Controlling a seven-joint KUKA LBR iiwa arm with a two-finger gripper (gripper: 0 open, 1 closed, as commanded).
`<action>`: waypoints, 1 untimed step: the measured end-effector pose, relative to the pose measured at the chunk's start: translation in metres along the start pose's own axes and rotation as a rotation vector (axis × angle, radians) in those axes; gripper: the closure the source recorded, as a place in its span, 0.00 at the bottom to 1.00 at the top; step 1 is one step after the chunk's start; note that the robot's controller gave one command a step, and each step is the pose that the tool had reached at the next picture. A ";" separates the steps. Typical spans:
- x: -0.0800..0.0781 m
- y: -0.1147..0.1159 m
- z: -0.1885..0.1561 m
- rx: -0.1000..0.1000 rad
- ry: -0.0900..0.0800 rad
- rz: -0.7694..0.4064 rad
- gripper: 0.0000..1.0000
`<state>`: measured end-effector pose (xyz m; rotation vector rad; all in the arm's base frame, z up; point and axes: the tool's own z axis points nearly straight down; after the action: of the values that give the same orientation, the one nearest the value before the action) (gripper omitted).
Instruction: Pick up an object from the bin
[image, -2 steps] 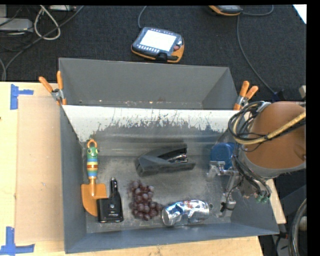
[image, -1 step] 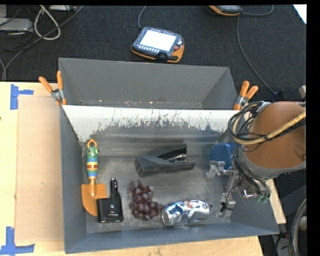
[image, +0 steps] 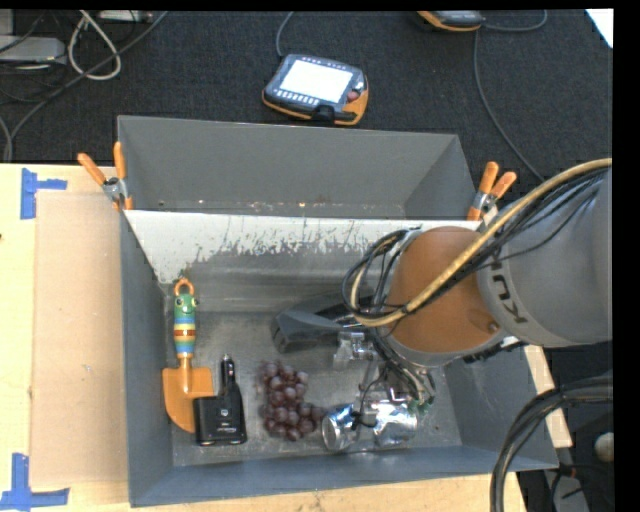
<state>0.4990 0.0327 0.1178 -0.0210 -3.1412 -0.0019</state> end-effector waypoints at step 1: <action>0.015 -0.009 0.025 0.003 -0.003 -0.014 0.00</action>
Offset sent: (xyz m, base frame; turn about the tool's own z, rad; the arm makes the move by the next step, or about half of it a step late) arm -0.0157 0.0483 -0.0478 0.0576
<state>0.4843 0.0240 0.0929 0.0006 -3.1443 0.0031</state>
